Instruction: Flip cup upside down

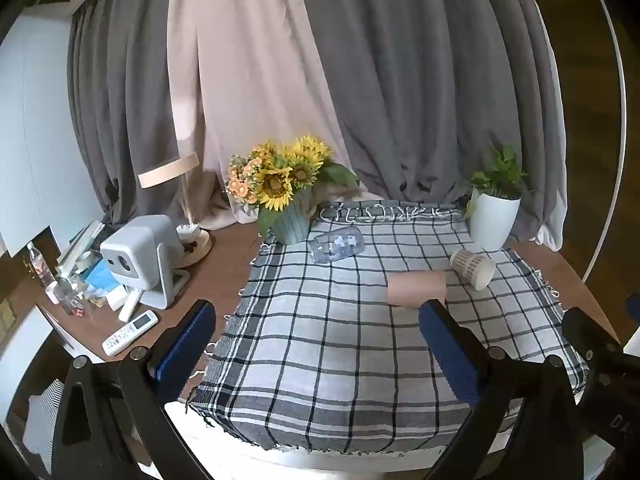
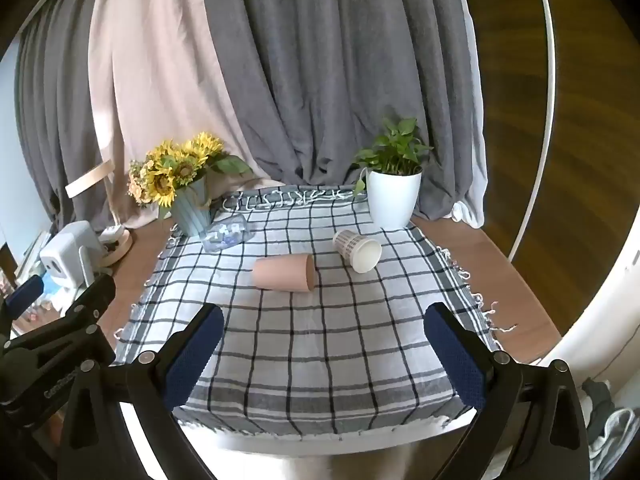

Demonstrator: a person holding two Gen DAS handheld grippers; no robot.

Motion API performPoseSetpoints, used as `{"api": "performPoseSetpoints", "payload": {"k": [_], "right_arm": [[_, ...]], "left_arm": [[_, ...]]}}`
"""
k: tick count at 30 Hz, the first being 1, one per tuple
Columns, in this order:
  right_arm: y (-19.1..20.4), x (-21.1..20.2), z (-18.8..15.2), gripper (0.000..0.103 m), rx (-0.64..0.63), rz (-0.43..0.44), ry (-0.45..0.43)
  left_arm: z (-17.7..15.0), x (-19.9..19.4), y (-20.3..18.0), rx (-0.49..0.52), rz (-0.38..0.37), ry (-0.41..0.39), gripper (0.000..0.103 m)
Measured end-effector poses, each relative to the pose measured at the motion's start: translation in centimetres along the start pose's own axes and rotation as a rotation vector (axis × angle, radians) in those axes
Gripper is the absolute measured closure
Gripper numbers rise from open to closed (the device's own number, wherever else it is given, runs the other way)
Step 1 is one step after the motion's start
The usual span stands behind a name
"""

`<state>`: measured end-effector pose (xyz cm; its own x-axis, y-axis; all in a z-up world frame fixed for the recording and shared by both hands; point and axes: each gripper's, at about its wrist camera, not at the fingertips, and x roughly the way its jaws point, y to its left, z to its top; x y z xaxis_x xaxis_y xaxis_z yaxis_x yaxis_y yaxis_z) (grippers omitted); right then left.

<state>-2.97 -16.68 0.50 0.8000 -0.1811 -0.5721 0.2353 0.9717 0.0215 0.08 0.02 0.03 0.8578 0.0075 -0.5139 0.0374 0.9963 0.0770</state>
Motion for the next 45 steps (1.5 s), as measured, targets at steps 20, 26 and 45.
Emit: {"api": "performPoseSetpoints", "payload": {"k": [20,26,45], "right_arm": [[-0.7,0.3,-0.6,0.002,0.01,0.014,-0.009],[-0.8,-0.3,0.0,0.002,0.012,0.019,-0.01],[-0.3,-0.3,0.6,0.002,0.007,0.027,-0.017]], "left_arm": [[0.8,-0.4,-0.3,-0.017,-0.032,-0.02,0.0],[1.1,0.0,-0.5,-0.011,-0.047,-0.014,0.0],[0.6,0.2,-0.3,-0.01,-0.05,-0.013,0.0]]}}
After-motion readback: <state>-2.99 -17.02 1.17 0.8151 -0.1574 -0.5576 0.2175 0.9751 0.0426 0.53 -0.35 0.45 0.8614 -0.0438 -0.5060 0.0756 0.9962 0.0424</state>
